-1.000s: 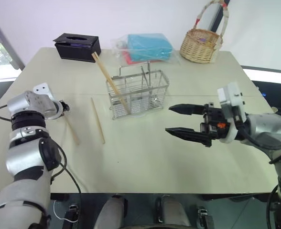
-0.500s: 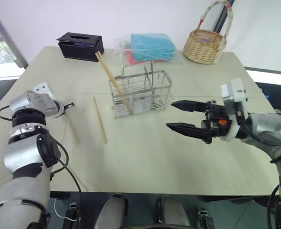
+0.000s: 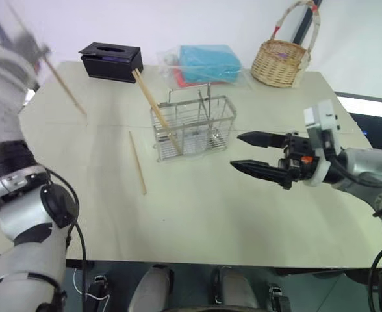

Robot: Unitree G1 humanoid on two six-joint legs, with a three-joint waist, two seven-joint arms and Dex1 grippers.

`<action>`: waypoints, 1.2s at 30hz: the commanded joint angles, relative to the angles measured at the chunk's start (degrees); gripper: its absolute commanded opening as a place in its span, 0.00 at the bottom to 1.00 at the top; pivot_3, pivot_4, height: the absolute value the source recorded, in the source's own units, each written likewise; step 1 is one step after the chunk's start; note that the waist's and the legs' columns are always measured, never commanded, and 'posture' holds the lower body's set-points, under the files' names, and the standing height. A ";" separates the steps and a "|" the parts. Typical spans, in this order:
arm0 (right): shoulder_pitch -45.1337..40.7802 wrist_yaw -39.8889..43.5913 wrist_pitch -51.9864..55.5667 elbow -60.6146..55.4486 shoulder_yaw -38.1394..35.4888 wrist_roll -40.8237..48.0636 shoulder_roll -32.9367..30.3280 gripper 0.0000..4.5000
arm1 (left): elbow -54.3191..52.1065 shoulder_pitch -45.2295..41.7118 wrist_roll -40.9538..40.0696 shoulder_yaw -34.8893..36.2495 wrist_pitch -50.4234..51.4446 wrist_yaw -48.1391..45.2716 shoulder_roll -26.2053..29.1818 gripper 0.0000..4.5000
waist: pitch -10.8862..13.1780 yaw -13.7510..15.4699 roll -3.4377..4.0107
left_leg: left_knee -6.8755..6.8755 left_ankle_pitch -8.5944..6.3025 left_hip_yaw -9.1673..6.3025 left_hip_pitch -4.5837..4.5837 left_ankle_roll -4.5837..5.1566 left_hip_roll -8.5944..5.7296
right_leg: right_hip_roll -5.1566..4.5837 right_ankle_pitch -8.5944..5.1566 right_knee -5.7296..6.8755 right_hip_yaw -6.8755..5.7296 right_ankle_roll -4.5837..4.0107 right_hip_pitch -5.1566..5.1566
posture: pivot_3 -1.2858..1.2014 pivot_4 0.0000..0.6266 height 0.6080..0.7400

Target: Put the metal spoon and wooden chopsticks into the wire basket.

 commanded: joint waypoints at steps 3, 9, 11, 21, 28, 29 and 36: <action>-0.78 -1.49 -0.43 -1.11 -2.09 1.68 0.22 0.78 | -8.37 -7.34 -11.93 -1.12 4.56 -0.89 -6.09 0.02 | -0.08 -0.29 0.29 | -0.01 -0.01 0.04 0.14 0.05 -0.10 | -0.01 0.05 -0.13 -0.01 0.12 0.20 | 0.52 0.24 0.40; 0.87 -4.40 -0.88 -2.65 -3.50 2.51 0.81 0.78 | -11.39 -2.00 -8.10 -12.59 2.73 -4.02 -12.89 0.02 | -0.06 -0.38 0.36 | 0.00 -0.01 0.10 0.19 0.09 0.00 | 0.20 0.05 -0.01 0.04 0.15 0.15 | 0.52 0.24 0.40; 1.55 -5.53 -0.80 -3.29 -4.36 3.17 0.87 0.78 | -11.61 -0.24 -5.69 -15.47 0.37 -5.20 -13.82 0.02 | -0.02 -0.47 0.34 | 0.00 0.00 0.11 0.16 0.09 0.01 | 0.23 0.06 -0.01 0.11 0.13 0.10 | 0.52 0.24 0.40; 4.56 -10.82 -0.60 -5.32 -7.83 6.23 0.74 0.78 | -8.37 9.18 3.00 -22.72 -11.71 -10.20 -18.27 0.17 | -0.01 -0.19 0.37 | -0.02 -0.04 0.14 0.10 0.16 0.03 | 0.24 0.06 -0.26 0.19 0.10 0.13 | 0.52 0.24 0.40; 4.85 -11.62 -0.91 -4.99 -7.65 6.44 0.32 0.78 | -9.84 9.85 0.50 -20.83 -9.89 -10.02 -19.36 0.92 | 0.00 -0.27 0.36 | -0.01 -0.07 0.12 0.04 0.25 0.03 | 0.25 0.07 -0.49 0.17 0.10 0.18 | 0.52 0.24 0.40; 4.73 -11.52 -1.01 -4.66 -7.43 6.22 0.35 0.78 | -10.58 9.63 0.40 -20.71 -9.36 -9.88 -18.68 0.99 | 0.01 -0.28 0.37 | -0.02 -0.08 0.12 0.04 0.26 0.04 | 0.26 0.07 -0.49 0.16 0.10 0.18 | 0.52 0.24 0.40; 3.63 -10.67 -1.76 -2.81 -5.28 4.63 1.19 0.78 | -13.48 2.33 -3.35 -15.11 -4.46 -5.35 -13.04 0.99 | 0.05 -0.35 0.39 | -0.04 -0.09 0.10 0.04 0.29 0.04 | 0.30 0.07 -0.48 0.13 0.11 0.16 | 0.52 0.24 0.40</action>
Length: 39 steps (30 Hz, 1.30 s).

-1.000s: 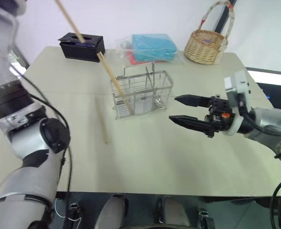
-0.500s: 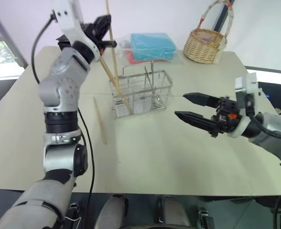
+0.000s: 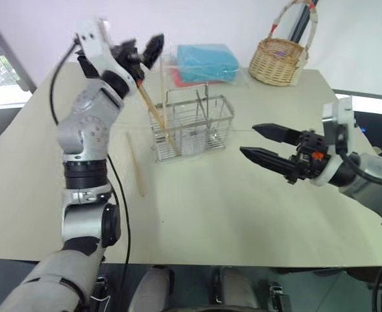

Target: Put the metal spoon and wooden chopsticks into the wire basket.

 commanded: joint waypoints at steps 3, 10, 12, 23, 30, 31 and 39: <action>-1.73 1.14 -1.84 0.67 1.11 -1.22 0.90 0.78 | -0.98 -9.73 -5.07 8.38 3.96 5.45 5.86 0.99 | 0.01 -0.05 0.03 | 0.00 0.00 -0.01 0.02 0.00 0.00 | 0.02 0.00 0.00 0.00 0.00 0.02 | 0.52 0.24 0.40; -3.30 3.86 -2.83 2.92 3.18 -3.52 1.29 0.78 | 12.95 -10.27 1.79 12.47 16.05 22.33 14.18 0.99 | -0.02 -0.09 0.12 | 0.00 0.00 0.00 0.21 0.00 -0.04 | 0.15 -0.01 0.21 0.01 0.03 0.08 | 0.52 0.24 0.40; -3.63 4.28 -2.83 3.22 3.54 -3.83 1.53 0.78 | 14.64 -8.30 2.82 12.21 20.39 24.45 14.64 0.99 | -0.03 -0.14 0.08 | 0.01 0.00 -0.01 0.21 -0.01 -0.02 | 0.20 -0.01 0.32 0.02 0.02 0.04 | 0.52 0.24 0.40; -3.50 5.88 -2.35 2.98 5.11 -4.09 2.27 0.78 | 18.92 -1.87 5.18 7.40 38.72 24.83 4.29 0.99 | -0.02 -0.30 -0.23 | 0.03 0.04 -0.04 0.05 -0.11 -0.05 | 0.01 -0.01 0.51 0.08 0.01 -0.18 | 0.52 0.24 0.40; -0.81 5.83 -2.30 0.42 4.55 -3.47 1.95 0.78 | 25.50 -0.74 9.95 5.89 39.06 25.42 2.85 0.99 | -0.05 -0.78 -0.17 | -0.01 0.05 0.00 0.08 -0.15 0.00 | 0.12 -0.01 0.56 0.08 0.01 -0.24 | 0.52 0.24 0.40; -0.47 5.60 -2.24 0.16 4.11 -3.25 1.83 0.78 | 26.50 -0.74 10.50 5.74 38.57 25.21 2.75 0.99 | -0.05 -0.78 -0.16 | 0.00 0.05 0.00 0.11 -0.16 0.01 | 0.09 -0.01 0.55 0.08 0.01 -0.21 | 0.52 0.24 0.40; 1.07 3.44 -2.04 -1.41 2.09 -2.29 1.67 0.78 | 34.13 -2.43 12.76 3.57 34.92 20.59 1.21 0.87 | -0.26 -0.19 0.17 | 0.00 0.05 0.02 0.19 -0.16 0.02 | 0.00 -0.01 0.55 0.07 0.02 -0.11 | 0.52 0.24 0.40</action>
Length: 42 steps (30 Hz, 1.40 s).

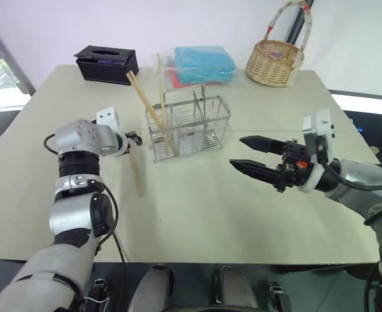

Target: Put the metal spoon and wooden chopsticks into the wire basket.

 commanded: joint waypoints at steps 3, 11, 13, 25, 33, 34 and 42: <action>0.92 -1.60 -0.52 -3.74 -2.92 2.15 0.00 0.78 | 5.22 -1.13 1.91 -1.60 -1.87 -3.02 -1.34 0.58 | -0.06 0.67 0.12 | 0.00 0.00 0.00 0.00 0.00 -0.01 | -0.02 0.00 0.00 -0.02 0.00 0.02 | 0.52 0.24 0.40; 1.08 -1.68 -1.47 -3.87 -2.02 1.32 0.44 0.78 | 6.52 -2.57 4.32 -1.43 -3.74 -3.57 -0.80 0.00 | -0.06 0.68 0.09 | 0.03 0.00 -0.04 -0.05 0.01 -0.24 | -0.27 -0.04 -0.04 -0.08 0.08 0.09 | 0.52 0.24 0.40; 0.82 -1.15 -1.64 -3.77 -1.94 1.18 0.22 0.78 | 5.99 -2.19 5.53 -1.73 -5.12 -3.14 0.08 0.00 | -0.06 0.52 0.09 | 0.02 0.00 -0.04 -0.05 0.01 -0.24 | -0.27 -0.05 -0.03 -0.08 0.10 0.07 | 0.52 0.24 0.40; -1.92 0.64 -1.64 -2.21 -1.76 0.30 -0.51 0.78 | 0.68 -1.70 7.58 4.85 -25.50 -0.66 12.03 0.00 | 0.12 -0.29 -0.20 | -0.05 0.00 0.00 -0.14 0.00 -0.04 | -0.12 -0.04 -0.03 -0.06 0.08 -0.15 | 0.52 0.24 0.40; -4.76 1.67 -1.87 0.37 -3.55 -0.19 -1.87 0.78 | -9.86 -6.50 3.73 6.93 -43.29 -9.10 17.11 0.00 | 0.12 0.95 -0.32 | 0.01 0.00 -0.04 -0.16 -0.01 -0.15 | -0.27 -0.04 -0.10 -0.12 0.08 -0.10 | 0.52 0.24 0.40; -5.27 1.76 -1.77 0.93 -3.82 -0.11 -2.06 0.78 | -11.81 -7.55 2.42 7.05 -44.20 -10.85 16.91 0.00 | 0.12 1.07 -0.42 | 0.03 0.00 -0.06 -0.17 -0.01 -0.16 | -0.29 -0.04 -0.12 -0.15 0.08 -0.09 | 0.52 0.24 0.40; -7.03 1.13 -0.99 2.12 -4.62 0.54 -3.09 0.78 | -27.51 -9.55 -6.13 1.25 -38.05 -18.64 9.77 0.00 | 0.10 0.39 -0.21 | 0.00 -0.03 0.01 -0.14 0.07 -0.24 | -0.42 -0.04 -0.17 -0.16 0.08 0.04 | 0.52 0.24 0.40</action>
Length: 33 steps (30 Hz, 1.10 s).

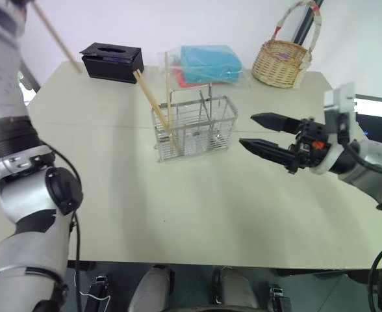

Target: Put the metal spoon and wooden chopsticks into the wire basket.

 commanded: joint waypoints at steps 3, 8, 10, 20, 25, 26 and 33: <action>0.65 -1.15 -0.25 -1.52 -1.91 0.54 0.02 0.78 | -7.54 3.63 -0.77 -9.03 2.35 -4.58 -6.08 0.00 | 0.02 -0.02 0.03 | 0.00 0.01 0.01 0.03 0.01 0.01 | 0.06 0.00 0.06 0.00 0.00 0.00 | 0.52 0.24 0.40; 2.00 -2.08 -0.29 -2.36 -3.06 1.03 0.01 0.78 | -8.85 7.29 0.59 -13.46 1.69 -6.02 -10.92 0.00 | 0.06 -0.29 0.02 | 0.05 0.02 0.03 0.01 0.02 0.07 | 0.16 0.01 0.07 0.05 -0.01 -0.04 | 0.52 0.24 0.40; 2.43 -2.30 -0.31 -2.45 -3.76 1.32 -0.13 0.78 | -9.09 9.64 2.48 -16.24 -0.23 -7.26 -12.51 0.00 | 0.05 -0.20 0.08 | 0.01 0.01 0.03 0.02 0.03 0.11 | 0.21 0.00 0.06 0.05 -0.02 -0.04 | 0.52 0.24 0.40; 3.32 -3.61 -0.39 -2.97 -4.85 1.60 0.00 0.78 | -8.28 16.27 5.01 -18.58 -5.51 -7.12 -19.97 0.00 | 0.06 0.03 0.06 | 0.03 0.01 0.01 -0.02 0.04 0.11 | 0.20 0.01 -0.03 0.05 -0.03 -0.02 | 0.52 0.24 0.40; 3.54 -3.84 -0.46 -2.70 -5.11 1.78 -0.25 0.78 | -7.27 16.22 4.01 -16.88 -5.74 -6.92 -20.59 0.32 | 0.06 0.05 0.06 | 0.03 0.01 0.01 -0.02 0.05 0.11 | 0.21 0.01 -0.04 0.04 -0.03 -0.01 | 0.52 0.24 0.40; 3.52 -3.81 -0.47 -2.52 -5.14 1.74 -0.28 0.78 | -7.62 16.16 3.60 -16.58 -5.48 -7.03 -20.55 0.44 | 0.06 0.04 0.06 | 0.03 0.01 0.01 -0.02 0.05 0.11 | 0.21 0.01 -0.04 0.04 -0.03 0.00 | 0.52 0.24 0.40; 2.78 -3.64 -0.50 -1.77 -4.41 1.26 -0.13 0.78 | -9.92 15.86 2.31 -14.53 -4.80 -6.97 -19.11 1.00 | 0.06 0.04 0.06 | 0.03 0.00 0.01 -0.02 0.05 0.11 | 0.22 0.01 -0.05 0.04 -0.03 0.00 | 0.52 0.24 0.40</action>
